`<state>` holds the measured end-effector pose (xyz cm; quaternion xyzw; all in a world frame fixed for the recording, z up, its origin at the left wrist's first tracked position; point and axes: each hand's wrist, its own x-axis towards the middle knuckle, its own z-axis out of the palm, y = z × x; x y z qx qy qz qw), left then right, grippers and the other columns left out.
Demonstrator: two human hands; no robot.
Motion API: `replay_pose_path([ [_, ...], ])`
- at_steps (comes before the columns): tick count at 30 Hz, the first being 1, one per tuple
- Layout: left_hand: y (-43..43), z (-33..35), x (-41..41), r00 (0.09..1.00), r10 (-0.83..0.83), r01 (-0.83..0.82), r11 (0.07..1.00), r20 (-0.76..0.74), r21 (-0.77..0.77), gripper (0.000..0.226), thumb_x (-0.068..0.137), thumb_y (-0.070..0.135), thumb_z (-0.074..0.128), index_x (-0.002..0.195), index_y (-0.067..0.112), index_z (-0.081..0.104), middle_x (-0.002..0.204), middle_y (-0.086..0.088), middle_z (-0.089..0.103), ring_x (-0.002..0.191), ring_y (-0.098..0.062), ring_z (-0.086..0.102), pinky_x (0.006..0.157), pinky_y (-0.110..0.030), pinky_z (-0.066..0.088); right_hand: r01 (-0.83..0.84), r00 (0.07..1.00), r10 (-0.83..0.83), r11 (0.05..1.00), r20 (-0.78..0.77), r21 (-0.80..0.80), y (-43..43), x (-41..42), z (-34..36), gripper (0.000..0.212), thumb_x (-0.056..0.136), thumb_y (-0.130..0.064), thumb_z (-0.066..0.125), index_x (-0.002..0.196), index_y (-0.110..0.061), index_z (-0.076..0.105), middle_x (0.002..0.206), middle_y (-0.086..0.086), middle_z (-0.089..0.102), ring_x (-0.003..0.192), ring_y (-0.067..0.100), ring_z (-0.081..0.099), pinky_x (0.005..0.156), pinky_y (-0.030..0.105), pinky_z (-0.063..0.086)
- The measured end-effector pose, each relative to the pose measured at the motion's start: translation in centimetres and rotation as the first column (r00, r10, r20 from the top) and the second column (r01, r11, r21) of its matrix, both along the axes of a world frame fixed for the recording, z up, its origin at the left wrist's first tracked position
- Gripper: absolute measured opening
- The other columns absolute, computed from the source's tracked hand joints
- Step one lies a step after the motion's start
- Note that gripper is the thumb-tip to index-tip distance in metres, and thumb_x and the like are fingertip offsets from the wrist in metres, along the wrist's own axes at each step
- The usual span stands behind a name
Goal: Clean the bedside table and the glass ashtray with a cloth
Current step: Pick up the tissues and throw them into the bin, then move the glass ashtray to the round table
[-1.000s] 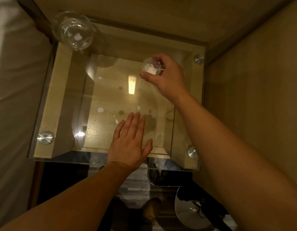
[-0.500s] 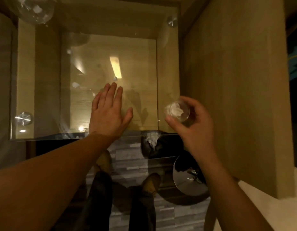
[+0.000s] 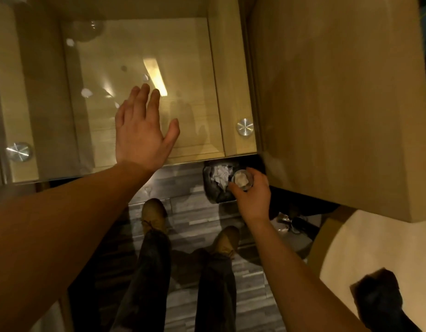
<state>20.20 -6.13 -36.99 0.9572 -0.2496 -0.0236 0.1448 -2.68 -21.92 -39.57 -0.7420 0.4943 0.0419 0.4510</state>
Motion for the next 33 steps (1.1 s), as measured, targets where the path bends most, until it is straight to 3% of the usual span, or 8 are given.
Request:
replay_pose_path([
  [4, 0.1, 0.1, -0.1, 1.0, -0.004, 0.004, 1.0, -0.011, -0.022, 0.069, 0.104, 0.056, 0.039, 0.159, 0.013, 0.037, 0.169, -0.013, 0.032, 0.159, -0.028, 0.021, 0.127, -0.047, 0.016, 0.001, 0.995, 0.006, 0.998, -0.097, 0.066, -0.1, 0.5, -2.0, 0.083, 0.083, -0.014, 0.086, 0.154, -0.009, 0.043, 0.151, 0.018, 0.049, 0.138, 0.032, 0.05, 0.111, 0.032, 0.039],
  [8, 0.3, 0.1, -0.1, 1.0, -0.001, -0.001, 0.995, -0.026, -0.097, 0.064, 0.105, 0.051, 0.043, 0.153, 0.009, 0.046, 0.163, -0.015, 0.041, 0.155, -0.03, 0.029, 0.126, -0.048, 0.022, 0.037, 0.996, -0.03, 0.996, -0.082, 0.076, 0.0, -0.5, -0.7, 0.076, 0.088, -0.019, 0.083, 0.153, -0.01, 0.045, 0.148, 0.014, 0.053, 0.134, 0.028, 0.054, 0.112, 0.041, 0.047],
  [12, 0.7, 0.7, -0.7, 1.0, 0.011, -0.01, 0.956, 0.001, -0.292, 0.042, 0.102, 0.033, 0.059, 0.131, 0.003, 0.066, 0.139, -0.018, 0.062, 0.134, -0.034, 0.054, 0.112, -0.047, 0.037, 0.065, 0.997, -0.064, 0.997, -0.038, 0.038, 0.0, -1.2, 3.5, 0.056, 0.089, -0.027, 0.08, 0.139, -0.016, 0.058, 0.123, 0.0, 0.066, 0.112, 0.013, 0.064, 0.096, 0.031, 0.053],
  [17, 1.9, 3.3, -1.5, 0.998, -0.016, -0.012, 0.897, -0.061, -0.442, 0.035, 0.099, 0.024, 0.061, 0.123, -0.001, 0.068, 0.12, -0.021, 0.066, 0.117, -0.034, 0.059, 0.102, -0.041, 0.044, -0.022, 0.994, 0.025, 0.999, 0.11, -0.026, -0.1, 0.5, 10.3, 0.02, 0.094, -0.032, 0.074, 0.113, -0.031, 0.066, 0.093, -0.013, 0.071, 0.089, -0.004, 0.066, 0.07, 0.012, 0.053],
  [19, 3.0, 5.2, -1.5, 0.993, 0.024, -0.079, 0.855, -0.114, -0.512, 0.033, 0.1, 0.027, 0.058, 0.119, 0.002, 0.068, 0.115, -0.016, 0.066, 0.112, -0.027, 0.058, 0.097, -0.034, 0.046, -0.068, 0.983, 0.076, 0.996, 0.166, -0.052, -0.2, 2.9, 13.0, 0.013, 0.096, -0.027, 0.072, 0.108, -0.032, 0.067, 0.092, -0.021, 0.071, 0.086, -0.007, 0.067, 0.068, 0.007, 0.051],
  [26, 9.2, 11.7, 4.6, 0.926, 0.321, -0.374, 0.706, -0.199, -0.602, 0.034, 0.099, 0.038, 0.055, 0.121, 0.012, 0.063, 0.109, 0.008, 0.054, 0.095, -0.008, 0.053, 0.079, -0.023, 0.043, -0.22, 0.916, 0.262, 0.961, 0.304, -0.166, 1.7, 17.1, 18.7, 0.011, 0.096, -0.027, 0.071, 0.106, -0.03, 0.068, 0.095, -0.013, 0.07, 0.088, -0.003, 0.065, 0.07, 0.009, 0.051],
  [30, 12.8, 13.4, 10.8, 0.898, 0.392, -0.437, 0.729, -0.202, -0.528, 0.039, 0.1, 0.041, 0.055, 0.126, 0.014, 0.061, 0.112, 0.008, 0.053, 0.096, -0.006, 0.052, 0.079, -0.027, 0.044, -0.328, 0.865, 0.375, 0.926, 0.333, -0.188, 4.2, 26.5, 19.5, 0.016, 0.096, -0.029, 0.071, 0.111, -0.023, 0.067, 0.1, -0.007, 0.068, 0.087, 0.002, 0.064, 0.069, 0.01, 0.049],
  [33, 14.7, 13.7, 15.2, 0.891, 0.422, -0.449, 0.759, -0.168, -0.472, 0.039, 0.1, 0.042, 0.054, 0.126, 0.014, 0.064, 0.11, 0.008, 0.053, 0.093, 0.0, 0.045, 0.079, -0.025, 0.037, -0.363, 0.847, 0.401, 0.916, 0.35, -0.173, 6.0, 32.8, 19.1, 0.016, 0.096, -0.028, 0.07, 0.107, -0.017, 0.068, 0.099, 0.001, 0.069, 0.084, 0.008, 0.063, 0.071, 0.022, 0.051],
])
